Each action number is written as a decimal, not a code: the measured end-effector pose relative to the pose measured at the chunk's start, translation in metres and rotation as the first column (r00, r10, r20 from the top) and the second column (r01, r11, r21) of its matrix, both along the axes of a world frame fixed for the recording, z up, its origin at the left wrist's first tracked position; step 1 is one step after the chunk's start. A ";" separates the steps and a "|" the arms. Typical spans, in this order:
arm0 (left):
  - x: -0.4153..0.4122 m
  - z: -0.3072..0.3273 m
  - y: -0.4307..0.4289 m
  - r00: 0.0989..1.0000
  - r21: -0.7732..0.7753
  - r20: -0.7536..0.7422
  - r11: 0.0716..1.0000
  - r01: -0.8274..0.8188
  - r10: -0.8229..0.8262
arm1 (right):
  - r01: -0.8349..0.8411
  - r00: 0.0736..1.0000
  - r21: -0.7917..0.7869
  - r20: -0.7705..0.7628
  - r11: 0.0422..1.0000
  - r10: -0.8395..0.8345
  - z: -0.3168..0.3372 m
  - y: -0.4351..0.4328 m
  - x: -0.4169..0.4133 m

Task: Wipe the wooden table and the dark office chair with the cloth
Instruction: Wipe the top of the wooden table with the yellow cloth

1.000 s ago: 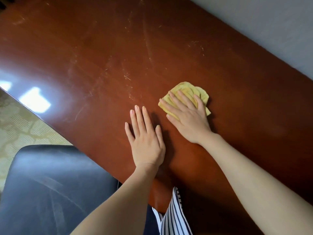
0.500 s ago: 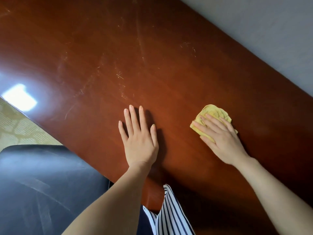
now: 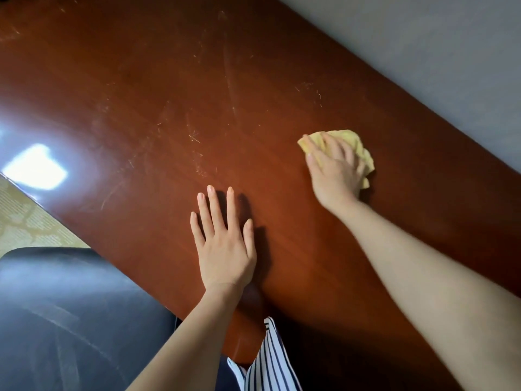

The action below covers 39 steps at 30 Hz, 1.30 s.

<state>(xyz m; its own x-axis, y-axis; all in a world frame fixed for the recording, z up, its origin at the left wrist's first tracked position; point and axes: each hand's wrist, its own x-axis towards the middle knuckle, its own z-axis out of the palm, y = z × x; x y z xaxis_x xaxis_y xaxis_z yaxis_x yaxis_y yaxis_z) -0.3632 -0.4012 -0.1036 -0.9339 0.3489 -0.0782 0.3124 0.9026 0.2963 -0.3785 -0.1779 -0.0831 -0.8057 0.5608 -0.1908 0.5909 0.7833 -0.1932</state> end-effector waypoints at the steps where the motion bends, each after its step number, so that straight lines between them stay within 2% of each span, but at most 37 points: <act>1: 0.000 0.000 0.000 1.000 -0.001 -0.002 1.000 0.001 -0.001 | -0.053 0.999 0.022 0.009 0.998 0.053 -0.002 -0.015 0.004; 6: 0.001 0.001 -0.001 1.000 0.029 0.001 0.999 0.015 -0.015 | -0.280 0.960 0.062 0.026 0.958 0.279 -0.002 -0.060 0.052; 11: 0.000 0.004 0.000 0.999 0.001 0.035 1.000 -0.004 0.004 | -0.517 0.856 0.055 0.049 0.854 0.515 -0.001 -0.059 0.115; 16: 0.001 0.006 -0.001 0.998 -0.027 0.069 1.000 -0.008 0.009 | -0.568 0.823 0.059 0.038 0.821 0.567 0.004 -0.033 0.176; 18: 0.000 0.008 0.002 0.996 0.023 0.078 0.999 -0.048 0.046 | -0.496 0.868 0.078 0.029 0.865 0.495 0.006 -0.019 0.192; 20: 0.000 0.014 0.012 0.998 0.091 0.054 0.996 -0.022 0.017 | -0.360 0.933 0.095 0.018 0.928 0.360 0.007 -0.005 0.202; 24: -0.005 0.025 0.056 0.970 0.175 -0.073 0.955 0.240 -0.230 | -0.099 0.994 0.085 -0.027 0.991 0.102 0.008 0.027 0.207; 28: -0.030 0.022 0.112 0.911 0.094 -0.122 0.909 0.407 -0.395 | 0.105 0.990 0.098 -0.103 0.990 -0.094 0.003 0.063 0.194; 34: -0.054 0.008 0.151 0.860 -0.064 -0.091 0.864 0.499 -0.503 | 0.272 0.956 0.106 -0.144 0.957 -0.256 -0.003 0.129 0.152; 39: -0.055 0.004 0.157 0.844 -0.044 -0.079 0.847 0.529 -0.531 | 0.349 0.934 0.131 -0.126 0.928 -0.333 -0.006 0.181 0.094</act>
<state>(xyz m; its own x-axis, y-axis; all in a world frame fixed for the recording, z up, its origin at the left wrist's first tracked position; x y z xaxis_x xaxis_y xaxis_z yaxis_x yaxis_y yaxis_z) -0.4178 -0.2447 -0.0995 -0.6103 0.7920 -0.0197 0.7680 0.5975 0.2307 -0.2849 0.0031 -0.0891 -0.5712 0.8207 -0.0126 0.8111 0.5621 -0.1620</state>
